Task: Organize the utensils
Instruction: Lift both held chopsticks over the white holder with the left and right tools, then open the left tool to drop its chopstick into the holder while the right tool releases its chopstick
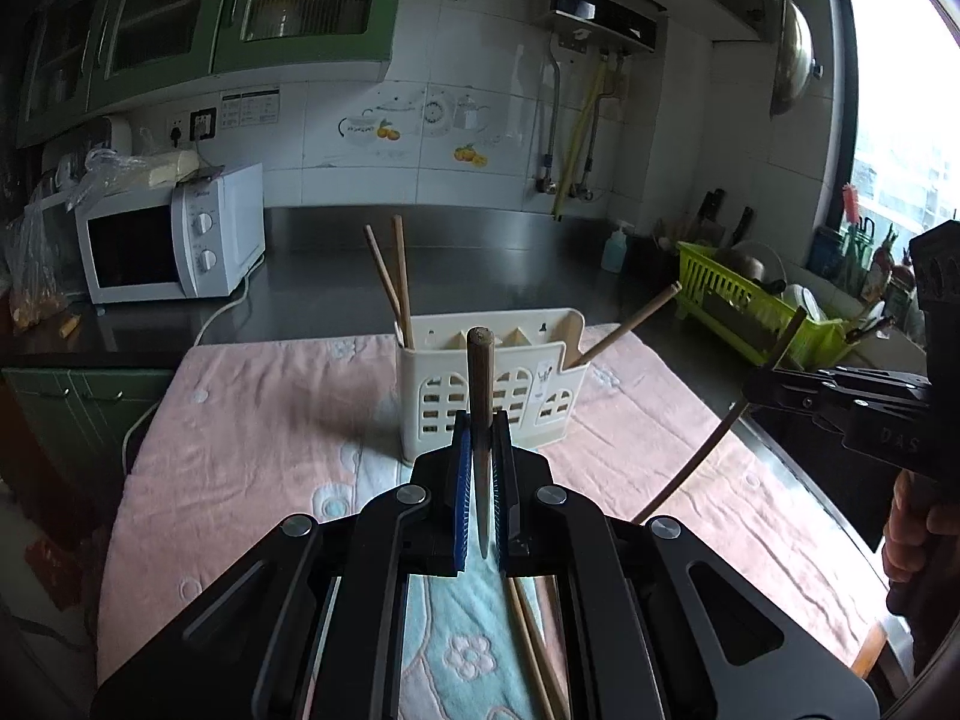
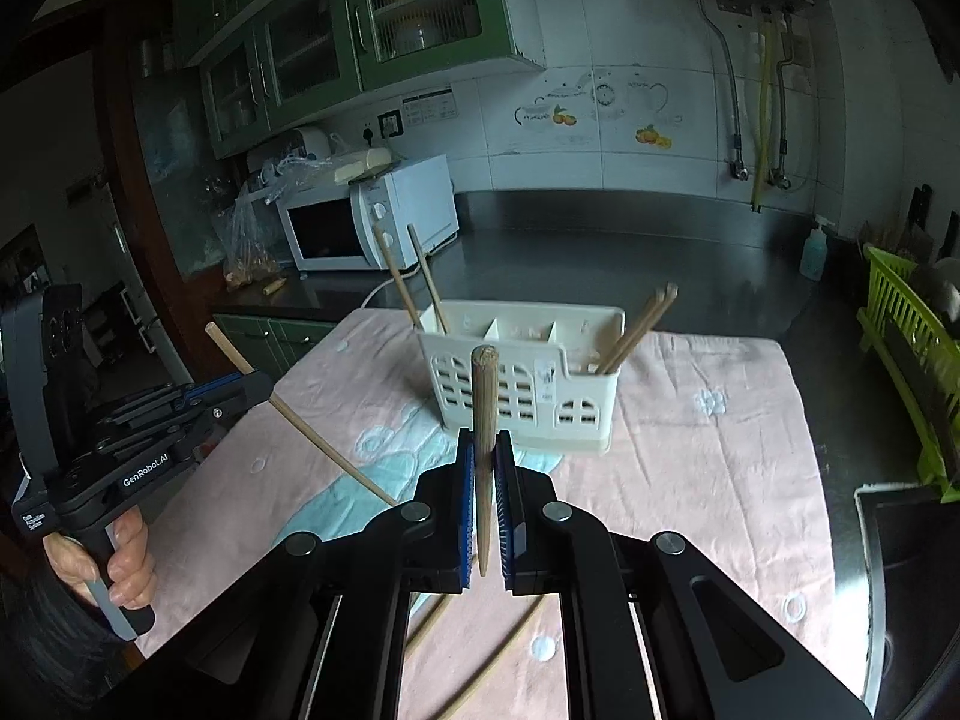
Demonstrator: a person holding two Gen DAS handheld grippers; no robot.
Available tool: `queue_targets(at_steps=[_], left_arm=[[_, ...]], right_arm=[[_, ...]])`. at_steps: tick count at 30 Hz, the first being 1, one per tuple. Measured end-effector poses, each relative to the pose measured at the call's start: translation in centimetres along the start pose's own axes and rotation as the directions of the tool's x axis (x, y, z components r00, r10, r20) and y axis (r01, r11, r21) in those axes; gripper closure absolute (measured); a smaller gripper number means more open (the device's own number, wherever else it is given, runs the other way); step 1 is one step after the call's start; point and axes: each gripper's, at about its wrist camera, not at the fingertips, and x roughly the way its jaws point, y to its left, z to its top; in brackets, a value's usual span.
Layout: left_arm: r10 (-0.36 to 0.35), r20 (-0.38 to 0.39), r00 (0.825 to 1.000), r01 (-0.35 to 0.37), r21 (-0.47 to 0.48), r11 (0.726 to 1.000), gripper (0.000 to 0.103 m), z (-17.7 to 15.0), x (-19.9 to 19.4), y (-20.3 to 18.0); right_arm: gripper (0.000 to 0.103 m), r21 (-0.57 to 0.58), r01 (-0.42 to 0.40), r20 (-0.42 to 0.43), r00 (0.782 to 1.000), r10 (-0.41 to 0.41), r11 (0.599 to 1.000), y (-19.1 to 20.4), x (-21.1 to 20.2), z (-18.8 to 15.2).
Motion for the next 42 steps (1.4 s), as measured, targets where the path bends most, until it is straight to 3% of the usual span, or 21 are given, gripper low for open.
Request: queue_targets(at_steps=[7,13,20,26,33,42], left_arm=[[0.022,0.084,0.996,-0.024,0.025,0.999,0.098,5.1,0.1,-0.9],[0.035,0.182,0.983,-0.040,0.024,0.999,0.098,10.0,0.0,-1.3],[0.087,0.223,0.971,-0.092,0.012,0.996,0.098,13.7,3.0,-1.0],[0.134,0.192,0.972,-0.139,0.011,0.990,0.098,13.7,6.8,-0.4],[0.146,0.106,0.984,-0.144,-0.023,0.989,0.097,12.4,9.8,1.3],[0.137,0.083,0.987,-0.135,-0.031,0.990,0.095,10.9,8.6,1.8]], right_arm=[[0.096,-0.038,0.019,0.053,0.998,-0.017,0.999,-0.8,-0.6,4.7],[0.096,-0.052,0.063,0.114,0.992,-0.057,0.997,-1.7,-1.0,9.0],[0.096,-0.056,0.130,0.165,0.979,-0.119,0.990,-3.3,1.1,12.4],[0.096,-0.049,0.146,0.123,0.983,-0.139,0.988,-4.7,5.2,12.9],[0.096,-0.039,0.135,0.048,0.990,-0.133,0.990,-6.1,8.8,11.6],[0.082,-0.036,0.138,0.075,0.988,-0.135,0.990,-5.4,7.2,10.5]])
